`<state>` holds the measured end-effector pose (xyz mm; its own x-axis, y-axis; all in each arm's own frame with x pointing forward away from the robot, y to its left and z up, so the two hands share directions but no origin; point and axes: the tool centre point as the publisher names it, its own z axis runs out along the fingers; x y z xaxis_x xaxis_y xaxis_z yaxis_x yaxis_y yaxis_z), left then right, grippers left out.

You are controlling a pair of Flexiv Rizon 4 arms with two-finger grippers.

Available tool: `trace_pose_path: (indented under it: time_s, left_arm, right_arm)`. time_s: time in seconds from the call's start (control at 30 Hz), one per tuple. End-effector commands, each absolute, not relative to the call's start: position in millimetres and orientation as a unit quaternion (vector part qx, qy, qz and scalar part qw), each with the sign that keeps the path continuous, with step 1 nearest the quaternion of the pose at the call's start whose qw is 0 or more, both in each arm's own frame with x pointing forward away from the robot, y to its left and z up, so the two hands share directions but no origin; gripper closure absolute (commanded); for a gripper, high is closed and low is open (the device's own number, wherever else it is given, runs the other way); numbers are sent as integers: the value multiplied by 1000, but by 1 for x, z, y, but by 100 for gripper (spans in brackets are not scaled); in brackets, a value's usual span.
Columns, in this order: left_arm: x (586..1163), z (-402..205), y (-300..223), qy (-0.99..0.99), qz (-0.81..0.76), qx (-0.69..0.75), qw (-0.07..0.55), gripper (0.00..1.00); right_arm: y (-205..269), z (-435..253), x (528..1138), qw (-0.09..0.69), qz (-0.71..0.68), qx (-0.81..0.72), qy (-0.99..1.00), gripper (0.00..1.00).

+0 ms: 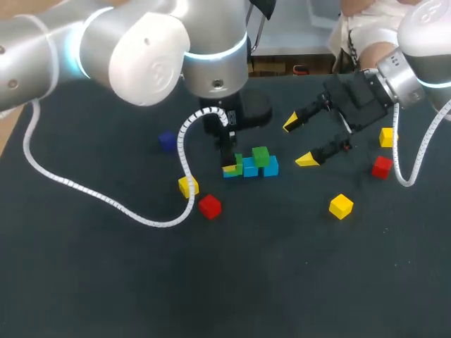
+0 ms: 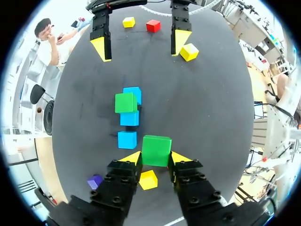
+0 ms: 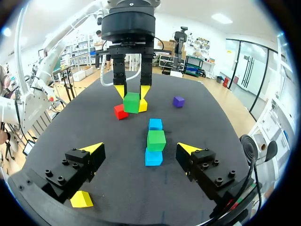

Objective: Place the blue cubes, place green cubes on the blue cubes, place the yellow cubes on the green cubes, then place the red cubes on the yellow cubes, and place purple cube on the red cubes.

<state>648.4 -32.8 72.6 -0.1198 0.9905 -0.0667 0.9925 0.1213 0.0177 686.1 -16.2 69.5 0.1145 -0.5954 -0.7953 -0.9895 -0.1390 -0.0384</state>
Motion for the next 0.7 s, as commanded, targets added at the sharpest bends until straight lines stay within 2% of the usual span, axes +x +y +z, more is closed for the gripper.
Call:
trace_pose_path:
  time_s: [0.03,0.43,0.7]
  left_arm:
    - [651,73,-35,748,-15,663,27,100]
    - [651,73,-35,748,-15,663,27,100]
    - [621,74,-54,750,-41,658,52,100]
  right_arm:
    - [-16,69,686,305,324,-682,581,0]
    - [-16,69,686,305,324,-682,581,0]
    - [-16,69,686,305,324,-682,581,0]
